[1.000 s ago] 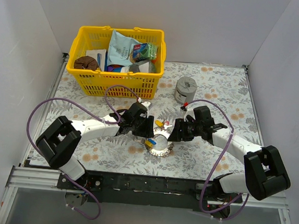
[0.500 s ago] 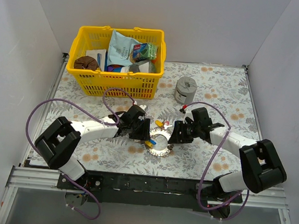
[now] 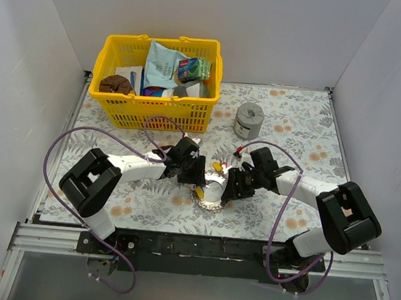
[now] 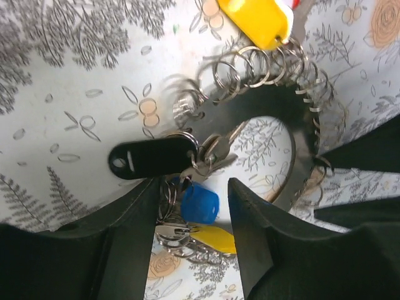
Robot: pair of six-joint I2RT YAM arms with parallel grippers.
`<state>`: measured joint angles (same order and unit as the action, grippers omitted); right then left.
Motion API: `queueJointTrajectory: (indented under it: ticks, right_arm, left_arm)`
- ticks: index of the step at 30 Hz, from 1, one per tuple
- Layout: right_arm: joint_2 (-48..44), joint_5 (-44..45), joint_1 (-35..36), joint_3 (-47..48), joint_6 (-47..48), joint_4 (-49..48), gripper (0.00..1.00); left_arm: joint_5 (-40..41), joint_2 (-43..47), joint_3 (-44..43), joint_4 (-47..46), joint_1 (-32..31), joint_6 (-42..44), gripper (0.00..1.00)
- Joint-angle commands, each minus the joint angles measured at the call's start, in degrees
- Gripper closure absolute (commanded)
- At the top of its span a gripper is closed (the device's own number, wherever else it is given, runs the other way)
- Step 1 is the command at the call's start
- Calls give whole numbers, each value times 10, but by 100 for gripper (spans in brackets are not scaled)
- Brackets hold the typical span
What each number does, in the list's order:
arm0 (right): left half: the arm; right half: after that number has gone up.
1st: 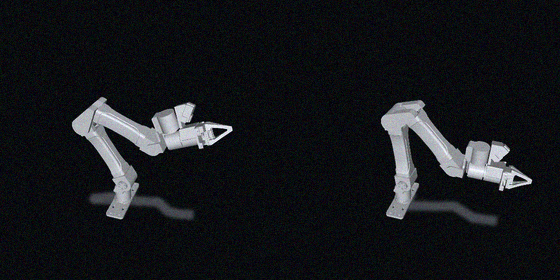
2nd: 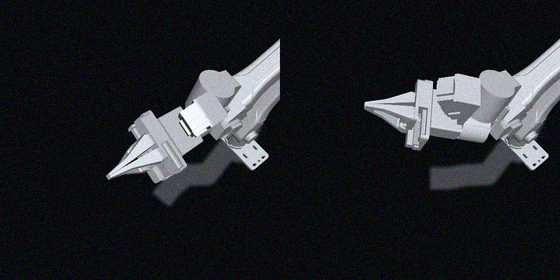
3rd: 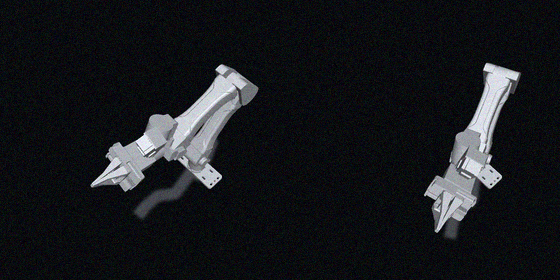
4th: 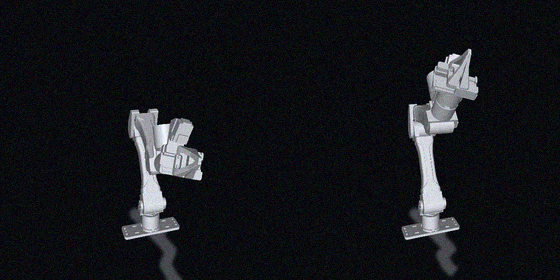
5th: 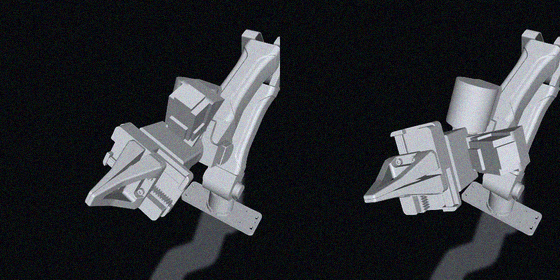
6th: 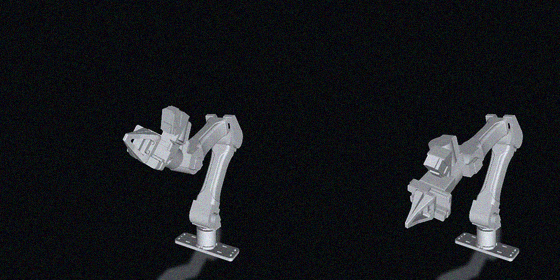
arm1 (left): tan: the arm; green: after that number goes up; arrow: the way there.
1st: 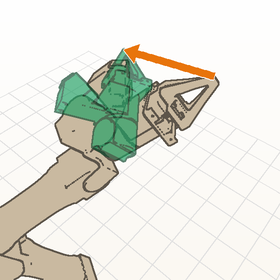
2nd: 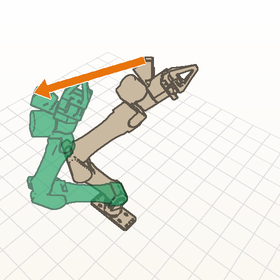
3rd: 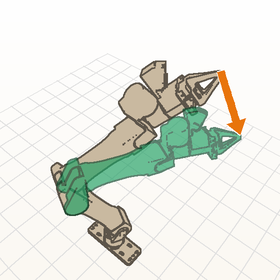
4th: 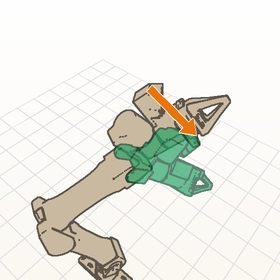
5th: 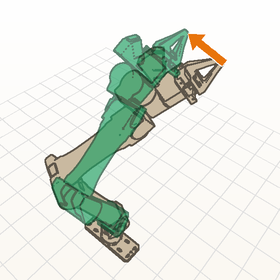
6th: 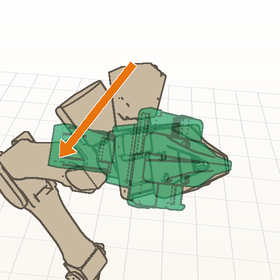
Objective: Put the keys on the keyring
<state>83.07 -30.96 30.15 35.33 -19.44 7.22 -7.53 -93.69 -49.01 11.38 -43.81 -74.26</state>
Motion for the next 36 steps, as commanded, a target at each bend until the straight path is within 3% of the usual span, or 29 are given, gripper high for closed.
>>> queueJointTrajectory:
  ticks: [1, 13, 17, 25, 36]
  right_arm:
    - [14, -30, 28, 10, 7, -5, 43]
    - [20, -56, 69, 36, 11, -7, 42]
    - [-8, -22, 69, 48, 13, 0, 41]
    - [-61, 78, 55, 78, 14, 31, 40]
    - [-86, 93, -4, 38, -13, 4, 40]
  left_arm:
    - [-6, -32, -36, 1, 6, 15, 53]
    - [60, -90, -151, 52, 33, 80, 50]
    - [101, -76, -158, 73, 33, 96, 48]
    - [85, -23, -106, 77, 33, 76, 47]
    - [24, 33, -14, 51, 35, 11, 46]
